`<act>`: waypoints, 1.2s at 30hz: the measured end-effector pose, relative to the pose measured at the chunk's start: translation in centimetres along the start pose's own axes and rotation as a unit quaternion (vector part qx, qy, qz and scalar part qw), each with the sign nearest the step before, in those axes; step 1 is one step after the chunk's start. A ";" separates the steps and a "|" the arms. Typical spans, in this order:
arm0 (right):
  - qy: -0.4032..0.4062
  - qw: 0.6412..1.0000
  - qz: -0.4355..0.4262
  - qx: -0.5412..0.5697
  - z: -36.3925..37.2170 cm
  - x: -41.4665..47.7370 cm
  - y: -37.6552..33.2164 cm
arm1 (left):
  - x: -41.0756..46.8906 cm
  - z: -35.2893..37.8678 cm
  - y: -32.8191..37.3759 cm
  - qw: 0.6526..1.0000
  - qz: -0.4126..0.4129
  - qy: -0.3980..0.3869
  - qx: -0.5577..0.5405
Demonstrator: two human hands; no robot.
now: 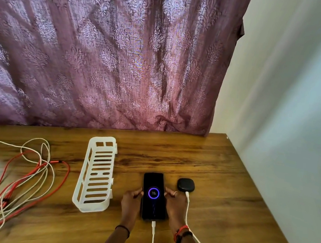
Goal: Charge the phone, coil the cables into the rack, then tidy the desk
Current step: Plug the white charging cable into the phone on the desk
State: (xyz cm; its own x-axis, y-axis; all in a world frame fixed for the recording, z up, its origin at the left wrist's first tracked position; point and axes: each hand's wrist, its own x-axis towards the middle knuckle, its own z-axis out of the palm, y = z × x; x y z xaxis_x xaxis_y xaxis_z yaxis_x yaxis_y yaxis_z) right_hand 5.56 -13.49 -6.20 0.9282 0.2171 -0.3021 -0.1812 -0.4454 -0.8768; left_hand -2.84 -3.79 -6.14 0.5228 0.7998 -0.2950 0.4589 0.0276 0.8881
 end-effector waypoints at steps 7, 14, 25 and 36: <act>-0.016 1.000 -0.001 0.002 -0.5 0.1 -0.3 | -0.2 0.1 -0.1 1.000 0.023 0.000 0.017; 0.002 0.996 -0.048 0.074 -3.1 1.5 -2.4 | 0.1 0.3 1.4 0.998 0.025 0.049 0.002; 0.041 0.996 -0.058 -0.051 -8.3 5.7 -1.2 | -0.4 6.4 4.8 0.961 0.212 -0.097 0.148; -0.037 0.972 -0.097 -0.211 -8.4 7.6 0.4 | 1.2 10.4 5.3 0.927 0.208 -0.146 0.276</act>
State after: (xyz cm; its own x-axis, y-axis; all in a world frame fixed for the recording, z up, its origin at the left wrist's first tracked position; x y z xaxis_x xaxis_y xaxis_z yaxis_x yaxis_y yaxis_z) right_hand 15.31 -19.35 -5.72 0.9024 0.3882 -0.1868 0.1593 -0.7035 -0.6926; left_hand 7.69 -8.97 -5.46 0.8724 0.4734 -0.1219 0.4291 -0.6221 0.6549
